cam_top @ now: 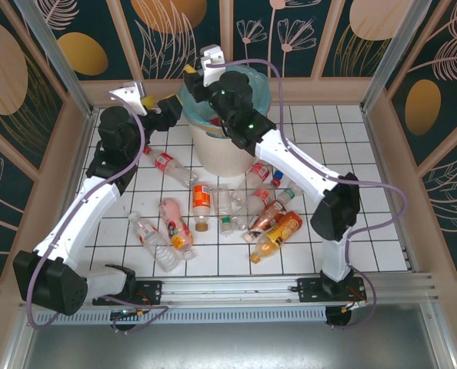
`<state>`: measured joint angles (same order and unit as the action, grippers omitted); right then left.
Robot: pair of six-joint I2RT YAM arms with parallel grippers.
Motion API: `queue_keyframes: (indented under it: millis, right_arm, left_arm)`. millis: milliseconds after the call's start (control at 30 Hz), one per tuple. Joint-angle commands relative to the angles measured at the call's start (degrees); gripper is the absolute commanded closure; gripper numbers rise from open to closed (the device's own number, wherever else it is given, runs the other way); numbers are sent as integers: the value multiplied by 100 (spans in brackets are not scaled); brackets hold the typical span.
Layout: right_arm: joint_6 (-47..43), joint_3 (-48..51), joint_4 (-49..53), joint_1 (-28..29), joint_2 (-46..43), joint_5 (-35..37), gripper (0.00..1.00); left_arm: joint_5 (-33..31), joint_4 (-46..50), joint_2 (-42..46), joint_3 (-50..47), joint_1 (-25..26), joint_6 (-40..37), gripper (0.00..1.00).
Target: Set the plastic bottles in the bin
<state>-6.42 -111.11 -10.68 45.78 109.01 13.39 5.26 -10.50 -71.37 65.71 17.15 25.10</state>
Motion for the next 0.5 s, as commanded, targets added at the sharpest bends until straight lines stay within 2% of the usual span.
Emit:
queue_keyframes:
  millis: [0,233,367,467]
  right_arm:
    - [438,417,117,126,-854,-94,55]
    - [1490,2472,362,126,-2429,-265,57]
    - [1916,3334,1144,75,-3345,-132,57]
    - [2280,4214,1358,63,-4250,-60,57]
  left_arm:
    - [-108,-271,172,-89,-31,-165,16]
    - [-515,-351,238,-230,-32,-596,16]
    - [-927,-310,313,-260,-27,-915,16]
    - [-934,-260,478,-298,-27,-956,16]
